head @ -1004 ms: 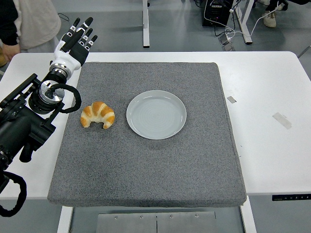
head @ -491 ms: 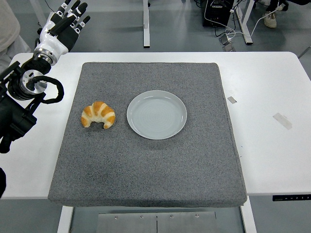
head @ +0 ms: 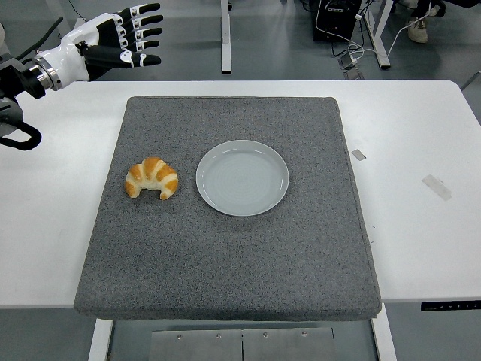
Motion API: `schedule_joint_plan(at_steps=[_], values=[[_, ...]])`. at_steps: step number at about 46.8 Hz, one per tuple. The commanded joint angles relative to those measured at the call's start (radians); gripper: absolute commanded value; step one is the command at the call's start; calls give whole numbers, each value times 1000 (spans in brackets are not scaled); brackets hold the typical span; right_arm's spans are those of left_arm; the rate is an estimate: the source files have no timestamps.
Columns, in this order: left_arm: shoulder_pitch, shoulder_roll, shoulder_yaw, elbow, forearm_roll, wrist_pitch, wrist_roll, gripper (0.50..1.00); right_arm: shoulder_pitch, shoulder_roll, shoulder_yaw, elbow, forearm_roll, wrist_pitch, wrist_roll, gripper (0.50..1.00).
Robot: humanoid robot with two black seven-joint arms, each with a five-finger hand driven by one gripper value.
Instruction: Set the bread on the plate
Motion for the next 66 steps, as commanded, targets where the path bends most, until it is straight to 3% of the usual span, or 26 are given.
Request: schedule_joint_plan(at_steps=[1,9,18,31,38,52,66], values=[[0,13,13,-24,117,-9,-39,974,3,0,1,0,0,0,0,1000],[9,99,124,-183,380,-1,-167,965,4,0,2,0,0,0,0,1000],[7,119,207,-218,560,22,-245,965,4,0,2,0,0,0,0,1000],[1,121,292,-217,623,115,-257,954,4,0,2,0,0,0,0,1000],[-3,119,367,-217,667,189,-291,943,4,0,2,0,0,0,0,1000],[-8,119,450,-206,678,307,-294,934,4,0,2,0,0,0,0,1000],[-5,113,497,-206,677,347,-294,934,3,0,1,-2,0,0,0,1000]])
